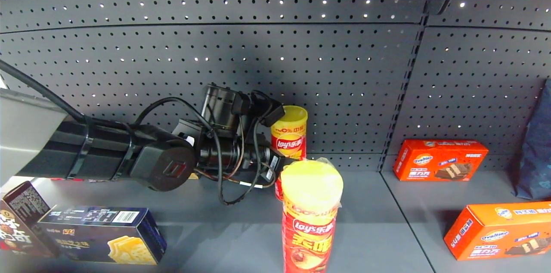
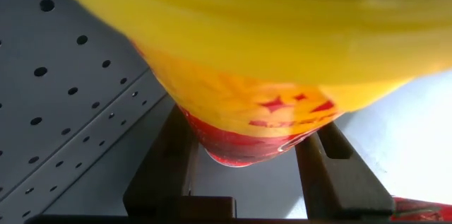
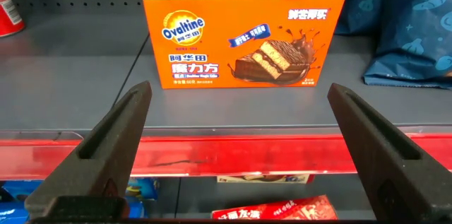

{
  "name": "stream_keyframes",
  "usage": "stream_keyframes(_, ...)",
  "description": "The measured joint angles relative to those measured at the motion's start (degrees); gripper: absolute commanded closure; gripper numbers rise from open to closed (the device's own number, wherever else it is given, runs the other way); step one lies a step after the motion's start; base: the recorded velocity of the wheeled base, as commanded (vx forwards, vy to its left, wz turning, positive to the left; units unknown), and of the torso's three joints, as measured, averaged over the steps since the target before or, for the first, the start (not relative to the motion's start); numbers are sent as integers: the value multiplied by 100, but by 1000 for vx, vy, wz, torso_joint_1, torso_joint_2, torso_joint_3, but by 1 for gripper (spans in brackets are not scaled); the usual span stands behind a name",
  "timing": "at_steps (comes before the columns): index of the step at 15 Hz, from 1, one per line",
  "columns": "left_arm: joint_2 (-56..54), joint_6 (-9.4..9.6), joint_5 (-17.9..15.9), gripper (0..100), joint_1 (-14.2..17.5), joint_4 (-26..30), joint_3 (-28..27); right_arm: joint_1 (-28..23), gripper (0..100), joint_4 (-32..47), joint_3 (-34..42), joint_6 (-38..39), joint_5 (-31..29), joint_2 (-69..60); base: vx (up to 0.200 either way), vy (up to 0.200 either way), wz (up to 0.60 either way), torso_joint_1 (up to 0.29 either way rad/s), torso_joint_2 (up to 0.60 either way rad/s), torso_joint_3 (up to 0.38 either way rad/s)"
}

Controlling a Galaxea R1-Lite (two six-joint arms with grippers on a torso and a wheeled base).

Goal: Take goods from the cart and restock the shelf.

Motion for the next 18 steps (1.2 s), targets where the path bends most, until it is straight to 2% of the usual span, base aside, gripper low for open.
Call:
stream_keyframes(5, -11, 0, 9, 0, -49, -35, 48, 0, 0, 0, 0, -5, 0, 0, 0, 0, 0, 0, 0, 0)
stream_keyframes(10, -361, 0, 9, 0, -18, -329, 695, 0, 0, 0, 0, -5, 0, 0, 0, 0, 0, 0, 0, 0)
stream_keyframes(14, -898, 1, 9, 0, 276, -575, 1280, 0, 0, -2, 0, -5, 0, 0, 0, 0, 0, 0, 0, 0)
stream_keyframes(18, -1585, 1, 13, 0, 681, -591, 1547, 0, 0, 0, 0, -7, 2, 0, 0, 0, 0, 0, 0, 0)
